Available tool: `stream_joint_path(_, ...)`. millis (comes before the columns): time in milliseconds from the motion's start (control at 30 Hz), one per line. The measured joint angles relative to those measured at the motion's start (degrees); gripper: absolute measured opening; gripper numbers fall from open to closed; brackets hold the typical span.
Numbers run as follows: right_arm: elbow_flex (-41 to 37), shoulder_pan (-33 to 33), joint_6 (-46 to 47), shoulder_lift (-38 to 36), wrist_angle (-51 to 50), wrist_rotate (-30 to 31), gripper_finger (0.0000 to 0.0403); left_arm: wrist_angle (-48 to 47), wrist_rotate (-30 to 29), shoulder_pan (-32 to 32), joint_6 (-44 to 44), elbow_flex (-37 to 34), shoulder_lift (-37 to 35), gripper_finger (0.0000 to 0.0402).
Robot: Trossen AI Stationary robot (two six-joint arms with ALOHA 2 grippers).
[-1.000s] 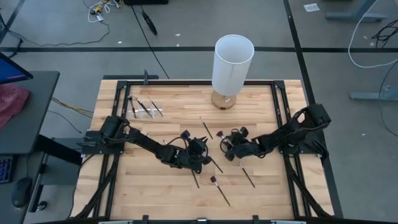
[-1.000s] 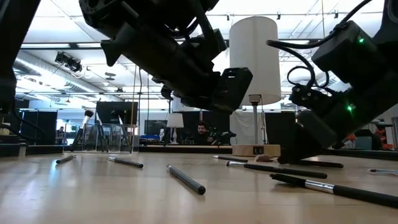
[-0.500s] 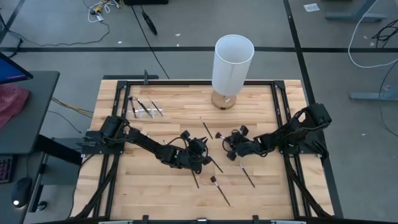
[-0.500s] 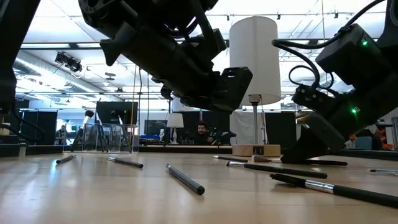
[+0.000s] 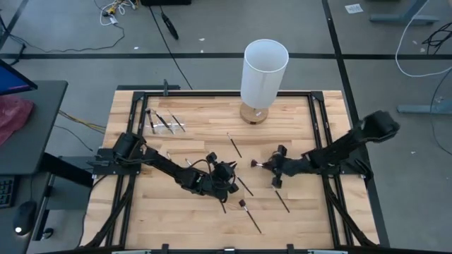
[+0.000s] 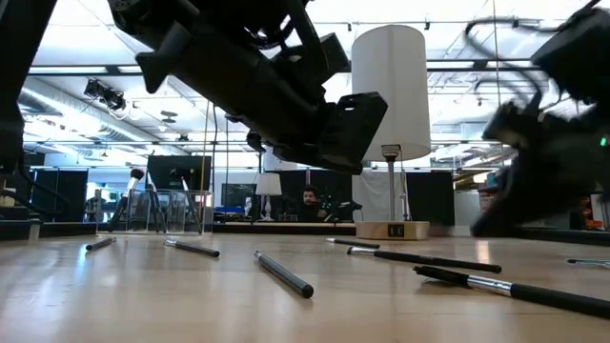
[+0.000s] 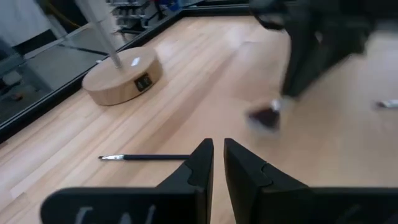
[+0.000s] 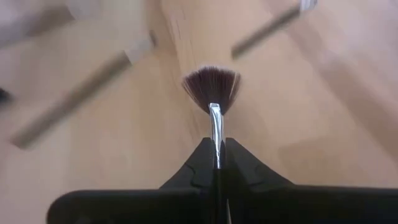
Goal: Put items in baskets/containers
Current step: Put the black highlighter brush into the transparent organizer
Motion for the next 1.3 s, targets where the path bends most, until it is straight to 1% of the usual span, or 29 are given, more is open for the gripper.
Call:
stream_joint_path(67, -2.9, 1.4, -0.6, -3.5, 5.5, -0.4, 0.0015, 0.8, 2.1, -0.1, 1.9, 0.0, 0.0, 0.0042)
stream_joint_path(167, -7.2, 3.5, -3.0, -7.0, 18.2, -3.5, 0.0015, 4.5, 8.8, 0.1, 5.6, 0.0, 0.0, 0.0042)
stream_joint_path(233, -9.8, 4.6, -5.3, -7.9, 27.9, -7.4, 0.0015, 8.8, 14.0, 0.4, 9.4, -0.1, 0.0, 0.0042)
stream_joint_path(333, -12.2, 5.8, -8.3, -7.9, 40.3, -14.9, 0.0015, 15.5, 22.3, 0.8, 14.3, -0.1, 0.0, 0.0042)
stream_joint_path(433, -12.4, 6.7, -11.0, -8.0, 46.1, -21.3, 0.0015, 22.3, 31.1, 1.4, 17.7, -0.1, 0.0, 0.0043)
stream_joint_path(500, -11.9, 7.2, -12.6, -8.0, 48.2, -23.9, 0.0015, 25.9, 34.8, 1.9, 18.9, -0.1, 0.0, 0.0051)
stream_joint_path(600, -10.7, 7.6, -14.7, -7.9, 48.7, -25.5, 0.0015, 29.9, 36.8, 2.4, 20.2, 0.0, 0.0, 0.0082)
stream_joint_path(767, -8.6, 7.6, -17.0, -6.9, 48.5, -25.4, 0.0015, 36.4, 39.2, 2.4, 23.3, 0.0, 0.0, 0.0161)
stream_joint_path(833, -8.2, 7.6, -17.4, -6.7, 48.4, -25.4, 0.0015, 37.4, 41.2, 2.4, 24.5, 0.3, 0.0, 0.019)
stream_joint_path(900, -7.7, 7.6, -17.4, -6.4, 48.4, -25.4, 0.0015, 37.4, 42.1, 2.2, 25.9, 1.1, 0.0, 0.0208)
stream_joint_path(1033, -7.5, 7.6, -17.5, -6.4, 48.4, -26.5, 0.0015, 37.4, 41.3, 1.9, 30.0, 5.5, 2.9, 0.0216)
stream_joint_path(1167, -7.4, 7.6, -17.4, -6.4, 48.4, -27.8, 0.0015, 37.3, 41.7, 1.9, 35.0, 10.8, 7.0, 0.0207)
stream_joint_path(1300, -7.4, 7.6, -17.3, -6.4, 47.9, -27.9, 0.0015, 37.4, 42.2, 1.9, 37.9, 15.1, 9.3, 0.0194)
